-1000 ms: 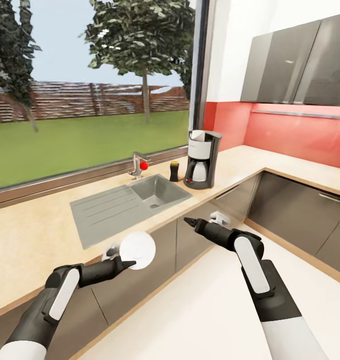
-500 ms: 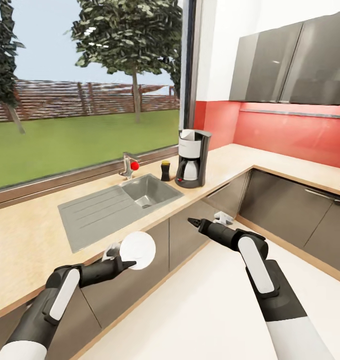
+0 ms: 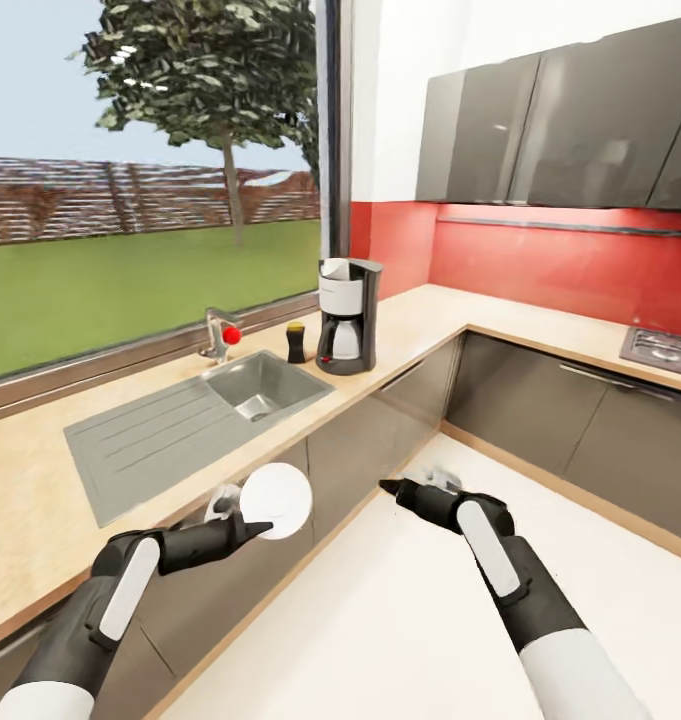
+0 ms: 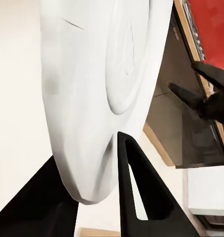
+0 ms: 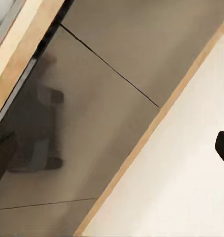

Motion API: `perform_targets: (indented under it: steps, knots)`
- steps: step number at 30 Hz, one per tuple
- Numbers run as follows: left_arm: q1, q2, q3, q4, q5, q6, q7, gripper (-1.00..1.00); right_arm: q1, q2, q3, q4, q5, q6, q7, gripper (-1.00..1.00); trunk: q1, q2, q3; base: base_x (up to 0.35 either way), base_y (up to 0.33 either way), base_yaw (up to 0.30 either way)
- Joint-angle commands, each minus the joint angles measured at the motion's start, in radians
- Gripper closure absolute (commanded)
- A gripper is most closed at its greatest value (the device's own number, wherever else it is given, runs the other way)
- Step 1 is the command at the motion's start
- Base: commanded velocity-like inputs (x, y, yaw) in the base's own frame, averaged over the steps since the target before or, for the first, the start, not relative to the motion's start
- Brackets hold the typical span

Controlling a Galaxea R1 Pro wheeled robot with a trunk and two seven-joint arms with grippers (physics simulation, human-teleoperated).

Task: Set up a coffee station on the kitchen countertop: keep the coffee maker on the countertop, move the bottle of coffee from the kitchen shelf to the counter next to the coffee maker, place a paper coffee filter on top of the coffee maker, put the saucer next to the coffee maker with the coffee cup on the saucer, and place the electric kettle next to the coffee maker.

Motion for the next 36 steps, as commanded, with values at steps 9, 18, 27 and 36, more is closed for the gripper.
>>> perform_targets:
  steps: [9, 18, 27, 36]
  knots:
    - [0.000, -0.025, -0.001, 0.011, 0.002, -0.030, 0.005, 1.00, -0.001, 0.013, 0.100, 0.898, 0.230, -0.530, -0.006, -1.00, 0.001, -0.002, -0.002, 0.000, 0.000, -0.196]
    - [-0.189, -0.182, 0.021, 0.111, 0.066, -0.068, 0.423, 1.00, 0.073, 0.062, 0.099, 1.100, 0.518, -0.655, -0.004, -1.00, 0.001, -0.002, -0.002, 0.000, 0.000, -0.004]
    - [-0.280, -0.198, 0.029, 0.206, 0.316, -0.070, 0.706, 1.00, 0.086, 0.061, 0.099, 1.100, 0.529, -0.656, -0.004, -1.00, 0.001, -0.002, -0.002, 0.000, 0.000, 0.000]
    - [-0.277, -0.196, 0.020, 0.212, 0.309, -0.073, 0.709, 1.00, 0.117, 0.061, 0.099, 1.100, 0.529, -0.655, -0.004, -1.00, 0.001, -0.002, -0.002, 0.083, -0.148, 0.000]
